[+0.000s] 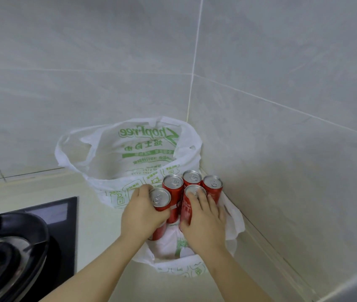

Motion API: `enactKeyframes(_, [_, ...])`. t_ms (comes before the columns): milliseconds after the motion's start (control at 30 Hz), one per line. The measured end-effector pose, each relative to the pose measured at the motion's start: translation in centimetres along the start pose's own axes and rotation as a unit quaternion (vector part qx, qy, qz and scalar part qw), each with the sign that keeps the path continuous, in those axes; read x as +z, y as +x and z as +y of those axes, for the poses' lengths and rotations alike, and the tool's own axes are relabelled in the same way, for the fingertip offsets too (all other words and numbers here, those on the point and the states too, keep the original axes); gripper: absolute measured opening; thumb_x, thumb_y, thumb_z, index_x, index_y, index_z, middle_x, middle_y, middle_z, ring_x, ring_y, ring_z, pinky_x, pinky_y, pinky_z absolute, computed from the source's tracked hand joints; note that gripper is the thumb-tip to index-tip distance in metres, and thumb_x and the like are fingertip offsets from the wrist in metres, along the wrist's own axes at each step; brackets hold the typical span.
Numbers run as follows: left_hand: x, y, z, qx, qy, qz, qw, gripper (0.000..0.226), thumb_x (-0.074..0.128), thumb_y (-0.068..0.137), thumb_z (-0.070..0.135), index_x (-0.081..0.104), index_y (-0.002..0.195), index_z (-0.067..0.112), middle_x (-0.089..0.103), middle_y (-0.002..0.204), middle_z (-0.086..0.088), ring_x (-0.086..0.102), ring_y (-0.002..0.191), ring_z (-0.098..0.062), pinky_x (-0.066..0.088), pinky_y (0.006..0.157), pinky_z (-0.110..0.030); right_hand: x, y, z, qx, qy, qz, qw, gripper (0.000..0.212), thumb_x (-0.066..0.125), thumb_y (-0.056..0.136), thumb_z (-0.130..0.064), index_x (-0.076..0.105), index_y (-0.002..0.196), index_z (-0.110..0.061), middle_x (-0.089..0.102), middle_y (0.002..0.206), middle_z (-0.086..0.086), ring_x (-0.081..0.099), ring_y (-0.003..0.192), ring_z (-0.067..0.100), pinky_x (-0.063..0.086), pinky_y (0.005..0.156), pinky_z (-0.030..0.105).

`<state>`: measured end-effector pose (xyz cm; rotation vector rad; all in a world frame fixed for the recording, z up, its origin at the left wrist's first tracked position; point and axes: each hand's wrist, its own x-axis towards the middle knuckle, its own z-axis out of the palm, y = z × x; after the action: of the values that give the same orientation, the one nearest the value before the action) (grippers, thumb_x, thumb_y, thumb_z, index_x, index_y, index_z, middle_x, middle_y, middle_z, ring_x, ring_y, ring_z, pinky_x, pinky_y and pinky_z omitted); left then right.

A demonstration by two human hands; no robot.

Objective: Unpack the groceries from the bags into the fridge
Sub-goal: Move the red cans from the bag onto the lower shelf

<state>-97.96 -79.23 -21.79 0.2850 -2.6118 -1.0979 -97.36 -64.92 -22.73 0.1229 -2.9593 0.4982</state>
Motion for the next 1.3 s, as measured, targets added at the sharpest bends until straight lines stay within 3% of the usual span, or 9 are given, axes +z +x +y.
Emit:
enactKeyframes(267, [1.5,0.3,0.1,-0.003,-0.015,-0.017,1.0,0.055,0.076,0.06,0.034,0.05,0.106,0.018,0.058,0.104,0.002,0.051,0.09,-0.015,0.039,0.067,-0.027,0.5,-0.4,0.4,-0.011,0.025,0.011,1.0,0.069,0.048,0.088,-0.034,0.016,0.148,-0.032,0.006,0.158,-0.006,0.007,0.146,0.022,0.001,0.116,0.042])
enactKeyframes(400, [1.4,0.5,-0.3,-0.007,-0.027,-0.018,0.999,0.057,0.078,0.061,0.033,0.05,0.107,0.017,0.058,0.104,0.001,0.053,0.095,-0.017,0.038,0.069,-0.026,1.4,-0.6,0.2,-0.014,0.029,0.073,0.997,0.066,0.058,0.074,-0.034,0.044,0.138,-0.026,0.039,0.148,0.001,0.04,0.134,0.031,0.024,0.11,0.051])
enactKeyframes(567, [1.3,0.3,-0.3,-0.011,-0.03,-0.019,0.999,0.056,0.077,0.065,0.036,0.046,0.107,0.016,0.054,0.106,0.001,0.054,0.097,-0.019,0.038,0.071,-0.027,0.9,-0.7,0.2,-0.044,-0.044,0.118,0.991,0.066,0.078,0.047,-0.037,0.059,0.109,-0.029,0.063,0.116,-0.005,0.061,0.11,0.028,0.048,0.09,0.049])
enactKeyframes(700, [1.5,0.1,-0.2,-0.012,-0.028,-0.017,0.999,0.055,0.076,0.068,0.037,0.044,0.108,0.015,0.052,0.108,0.0,0.056,0.097,-0.021,0.037,0.07,-0.026,0.2,0.5,-0.2,-0.059,-0.06,0.117,0.99,0.056,0.075,0.05,-0.032,0.062,0.104,-0.024,0.064,0.111,-0.008,0.059,0.114,0.026,0.051,0.088,0.043])
enactKeyframes(800, [1.5,0.1,-0.3,-0.007,-0.027,-0.022,0.999,0.055,0.074,0.07,0.037,0.043,0.108,0.015,0.052,0.11,0.0,0.056,0.099,-0.021,0.037,0.07,-0.027,0.0,1.1,-0.6,-0.072,-0.04,0.072,0.994,0.056,0.064,0.073,-0.026,0.051,0.126,-0.013,0.052,0.134,0.001,0.039,0.134,0.027,0.035,0.105,0.042])
enactKeyframes(933, [1.6,0.1,-0.4,-0.008,-0.031,-0.026,0.999,0.054,0.074,0.072,0.039,0.042,0.109,0.015,0.053,0.112,0.0,0.057,0.099,-0.023,0.041,0.072,-0.029,-1.0,1.6,-0.9,-0.068,-0.011,0.091,0.993,0.027,0.061,0.079,-0.024,0.056,0.103,-0.014,0.061,0.11,0.001,0.053,0.112,0.026,0.041,0.089,0.037])
enactKeyframes(1033, [1.6,0.2,-0.5,-0.01,-0.033,-0.032,0.999,0.056,0.074,0.072,0.04,0.042,0.11,0.015,0.052,0.113,0.0,0.057,0.1,-0.022,0.042,0.074,-0.029,-1.2,2.2,-0.8,-0.084,-0.053,0.058,0.993,0.037,0.049,0.09,-0.031,0.048,0.126,-0.023,0.053,0.119,-0.004,0.046,0.112,0.023,0.036,0.09,0.034])
enactKeyframes(1133, [1.6,0.3,-0.5,-0.012,-0.037,-0.035,0.999,0.057,0.075,0.071,0.039,0.042,0.11,0.015,0.051,0.113,0.0,0.057,0.1,-0.021,0.044,0.075,-0.029,-1.0,2.3,-1.0,-0.085,-0.047,0.09,0.991,0.035,0.051,0.089,-0.027,0.056,0.123,-0.023,0.051,0.118,0.001,0.047,0.112,0.026,0.039,0.088,0.036])
enactKeyframes(1300, [1.6,0.5,-0.7,-0.023,-0.042,-0.041,0.998,0.055,0.076,0.068,0.04,0.041,0.105,0.017,0.052,0.11,0.001,0.058,0.097,-0.022,0.048,0.078,-0.034,-0.2,1.5,-1.3,-0.061,0.026,0.05,0.997,0.028,0.052,0.087,-0.02,0.058,0.114,-0.021,0.026,0.15,0.006,0.03,0.131,0.029,0.035,0.1,0.039])
